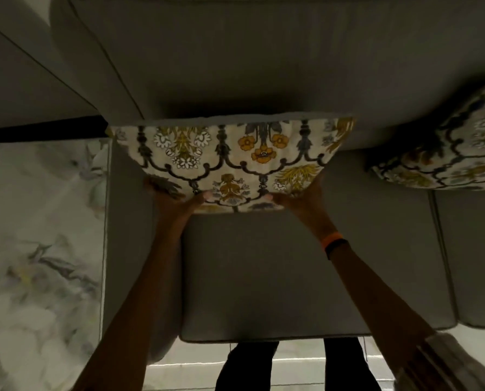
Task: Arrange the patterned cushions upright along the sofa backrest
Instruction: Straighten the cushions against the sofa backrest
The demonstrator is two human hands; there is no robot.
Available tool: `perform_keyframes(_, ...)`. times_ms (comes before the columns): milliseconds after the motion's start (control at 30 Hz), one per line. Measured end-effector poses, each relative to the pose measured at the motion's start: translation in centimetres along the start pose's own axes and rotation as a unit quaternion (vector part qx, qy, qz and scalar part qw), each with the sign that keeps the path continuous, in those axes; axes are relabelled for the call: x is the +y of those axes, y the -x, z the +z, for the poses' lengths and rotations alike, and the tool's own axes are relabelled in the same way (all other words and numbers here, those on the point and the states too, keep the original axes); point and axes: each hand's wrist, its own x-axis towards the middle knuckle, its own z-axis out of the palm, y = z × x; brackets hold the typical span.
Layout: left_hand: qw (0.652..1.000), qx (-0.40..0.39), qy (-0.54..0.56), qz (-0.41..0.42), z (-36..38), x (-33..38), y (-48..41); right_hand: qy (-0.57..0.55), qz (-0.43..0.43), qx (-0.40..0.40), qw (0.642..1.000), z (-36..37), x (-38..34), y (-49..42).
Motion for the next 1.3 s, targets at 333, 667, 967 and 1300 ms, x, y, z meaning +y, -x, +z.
perform_keyframes(333, 1.0, 0.014, 0.024, 0.012, 0.4, 0.8, -1.7, 0.024, -0.012, -0.005, 1.0, 1.3, -0.8, -4.0)
perform_keyframes(667, 0.982, 0.085, -0.057, -0.157, 9.0, 0.4, 7.4, 0.07, 0.057, -0.041, 0.995, -5.5, 1.3, 0.2)
perform_keyframes(967, 0.945, -0.248, -0.187, -0.105, 31.0, 4.1, 15.9, 0.129, 0.186, 0.057, 0.972, -32.3, 11.2, 5.0)
perform_keyframes(1300, 0.963, -0.264, -0.037, -0.04, 49.8, 14.3, 12.6, 0.065, 0.055, 0.159, 0.984, -56.0, 11.8, -5.7)
